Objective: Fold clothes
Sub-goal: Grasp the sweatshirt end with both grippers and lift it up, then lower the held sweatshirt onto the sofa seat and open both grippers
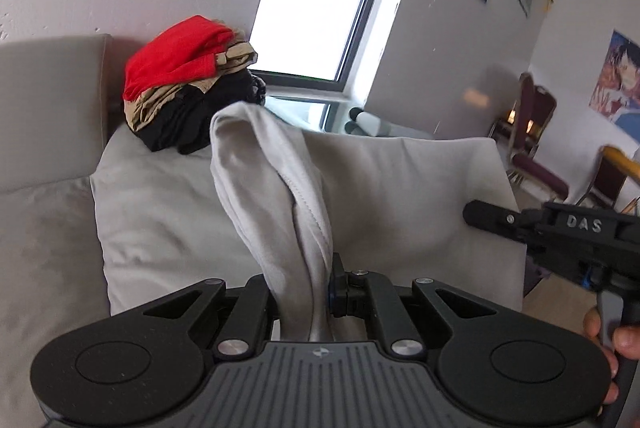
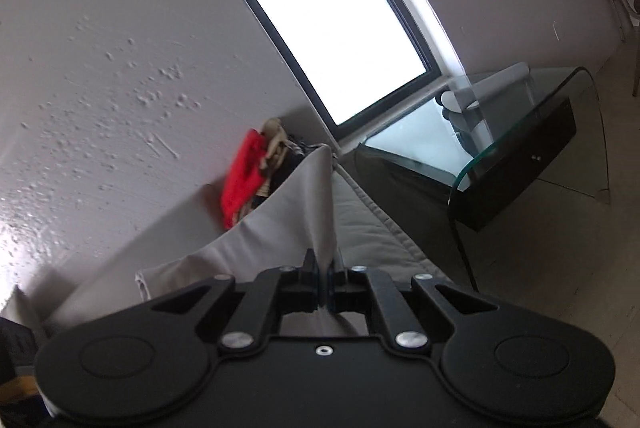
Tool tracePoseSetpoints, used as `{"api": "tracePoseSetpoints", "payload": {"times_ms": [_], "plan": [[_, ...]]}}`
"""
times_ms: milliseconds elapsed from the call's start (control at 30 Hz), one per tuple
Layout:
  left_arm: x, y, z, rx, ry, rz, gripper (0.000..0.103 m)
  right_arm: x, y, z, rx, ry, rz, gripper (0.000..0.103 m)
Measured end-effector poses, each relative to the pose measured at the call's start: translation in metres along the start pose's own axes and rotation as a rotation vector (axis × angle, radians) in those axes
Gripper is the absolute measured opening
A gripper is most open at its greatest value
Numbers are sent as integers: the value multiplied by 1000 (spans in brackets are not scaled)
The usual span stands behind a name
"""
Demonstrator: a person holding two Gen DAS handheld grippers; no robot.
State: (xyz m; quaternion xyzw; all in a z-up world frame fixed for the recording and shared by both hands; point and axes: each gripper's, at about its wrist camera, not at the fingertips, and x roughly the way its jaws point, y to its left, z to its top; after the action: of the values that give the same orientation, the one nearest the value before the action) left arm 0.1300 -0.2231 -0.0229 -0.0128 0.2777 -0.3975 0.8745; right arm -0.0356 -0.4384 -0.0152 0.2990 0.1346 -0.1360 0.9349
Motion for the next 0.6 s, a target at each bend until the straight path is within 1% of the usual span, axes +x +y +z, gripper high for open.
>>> {"api": "tracePoseSetpoints", "payload": {"times_ms": [100, 167, 233, 267, 300, 333, 367, 400, 433, 500, 533, 600], "plan": [[24, 6, 13, 14, -11, 14, 7, 22, 8, 9, -37, -13, -15, 4], [42, 13, 12, 0, 32, 37, 11, 37, 14, 13, -63, -9, -36, 4], [61, 21, 10, -16, 82, 63, 27, 65, 7, 14, -78, 16, -76, 5], [66, 25, 8, -30, 118, 80, 28, 74, 4, 11, -91, 34, -112, 6], [67, 32, 7, -48, 131, 107, 28, 82, 1, 8, -104, 52, -148, 9], [69, 41, 7, -65, 132, 137, 29, 86, -2, 5, -112, 62, -176, 17], [65, 49, 8, -76, 120, 164, 32, 80, -4, 2, -112, 61, -190, 30], [59, 56, 8, -84, 103, 191, 35, 74, -5, -1, -111, 59, -203, 37], [52, 64, 9, -90, 96, 210, 35, 68, -7, -3, -115, 56, -212, 42], [39, 63, 6, -90, 103, 186, 33, 50, -6, -8, -138, 69, -208, 42], [33, 61, 3, -90, 107, 169, 29, 42, -5, -11, -149, 80, -204, 42], [20, 57, -2, -89, 116, 134, 26, 26, -3, -16, -170, 105, -194, 42]]}}
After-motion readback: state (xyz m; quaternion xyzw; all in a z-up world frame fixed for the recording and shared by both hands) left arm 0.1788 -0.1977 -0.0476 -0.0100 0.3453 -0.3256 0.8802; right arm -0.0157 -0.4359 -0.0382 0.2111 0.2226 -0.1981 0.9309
